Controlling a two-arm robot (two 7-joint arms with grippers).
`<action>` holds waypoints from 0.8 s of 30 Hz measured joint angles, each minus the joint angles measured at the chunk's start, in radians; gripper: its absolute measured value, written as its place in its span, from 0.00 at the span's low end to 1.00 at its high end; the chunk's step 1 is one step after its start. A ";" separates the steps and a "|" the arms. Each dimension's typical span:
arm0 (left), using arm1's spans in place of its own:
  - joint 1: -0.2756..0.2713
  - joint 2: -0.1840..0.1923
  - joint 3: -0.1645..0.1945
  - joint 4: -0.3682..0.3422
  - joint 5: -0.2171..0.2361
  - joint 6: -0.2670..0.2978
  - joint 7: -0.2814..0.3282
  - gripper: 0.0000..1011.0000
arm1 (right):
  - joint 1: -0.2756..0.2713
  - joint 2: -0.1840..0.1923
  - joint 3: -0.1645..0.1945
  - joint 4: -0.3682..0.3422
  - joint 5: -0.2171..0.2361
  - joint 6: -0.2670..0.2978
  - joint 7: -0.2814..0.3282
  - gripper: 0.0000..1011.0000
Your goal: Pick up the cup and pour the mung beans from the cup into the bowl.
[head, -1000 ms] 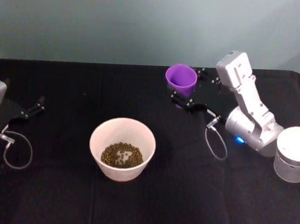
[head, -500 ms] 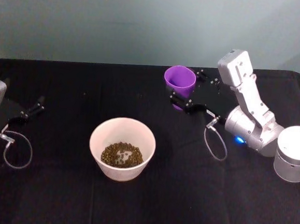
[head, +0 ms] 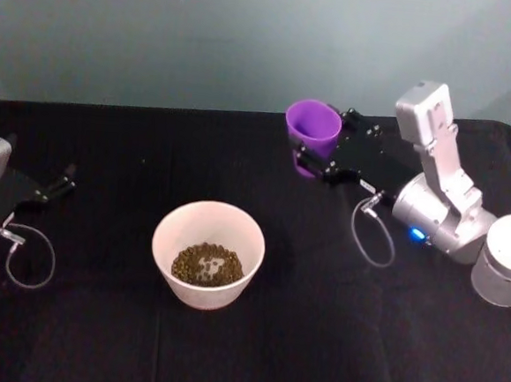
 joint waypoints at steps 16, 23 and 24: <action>0.000 0.000 0.000 0.000 0.000 0.000 0.000 1.00 | 0.001 -0.047 -0.029 0.149 0.054 -0.119 0.026 0.71; 0.000 0.000 0.000 0.000 0.000 0.000 0.000 1.00 | -0.008 -0.054 -0.023 0.202 0.093 -0.130 0.046 0.71; 0.000 0.000 0.000 0.000 0.000 0.000 0.000 1.00 | -0.009 -0.054 -0.023 0.207 0.096 -0.133 0.049 0.71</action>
